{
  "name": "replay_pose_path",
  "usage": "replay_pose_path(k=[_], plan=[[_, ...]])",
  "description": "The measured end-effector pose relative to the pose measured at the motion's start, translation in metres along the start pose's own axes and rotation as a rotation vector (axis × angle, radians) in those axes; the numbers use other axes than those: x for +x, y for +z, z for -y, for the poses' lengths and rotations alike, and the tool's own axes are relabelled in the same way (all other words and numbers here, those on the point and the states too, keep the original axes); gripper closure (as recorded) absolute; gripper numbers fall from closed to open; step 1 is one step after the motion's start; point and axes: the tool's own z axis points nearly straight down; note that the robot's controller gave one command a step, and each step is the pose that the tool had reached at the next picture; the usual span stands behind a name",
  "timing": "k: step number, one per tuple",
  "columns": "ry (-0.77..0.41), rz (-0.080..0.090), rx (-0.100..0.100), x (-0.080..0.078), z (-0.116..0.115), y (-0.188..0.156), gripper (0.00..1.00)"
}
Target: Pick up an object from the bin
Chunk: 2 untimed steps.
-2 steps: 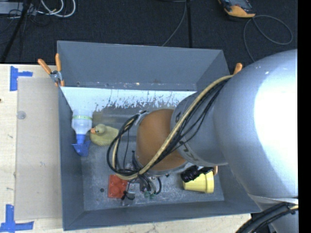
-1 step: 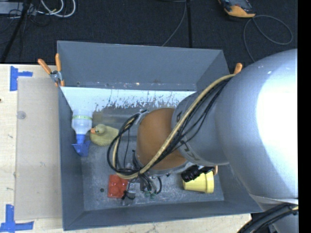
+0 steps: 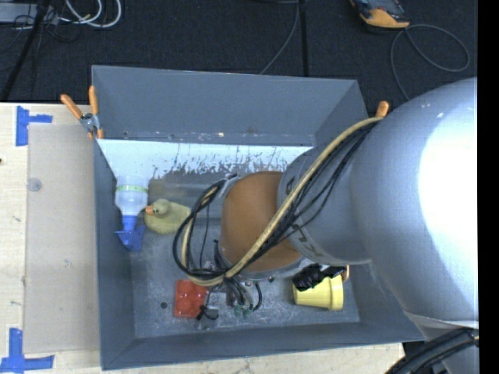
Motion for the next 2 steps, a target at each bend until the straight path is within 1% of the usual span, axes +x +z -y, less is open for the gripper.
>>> replay_pose_path(k=[1, 2], plan=[[0.000, -0.005, 0.002, 0.001, 0.001, -0.017, 1.00], [0.000, -0.005, 0.002, 0.002, 0.001, -0.040, 1.00]])
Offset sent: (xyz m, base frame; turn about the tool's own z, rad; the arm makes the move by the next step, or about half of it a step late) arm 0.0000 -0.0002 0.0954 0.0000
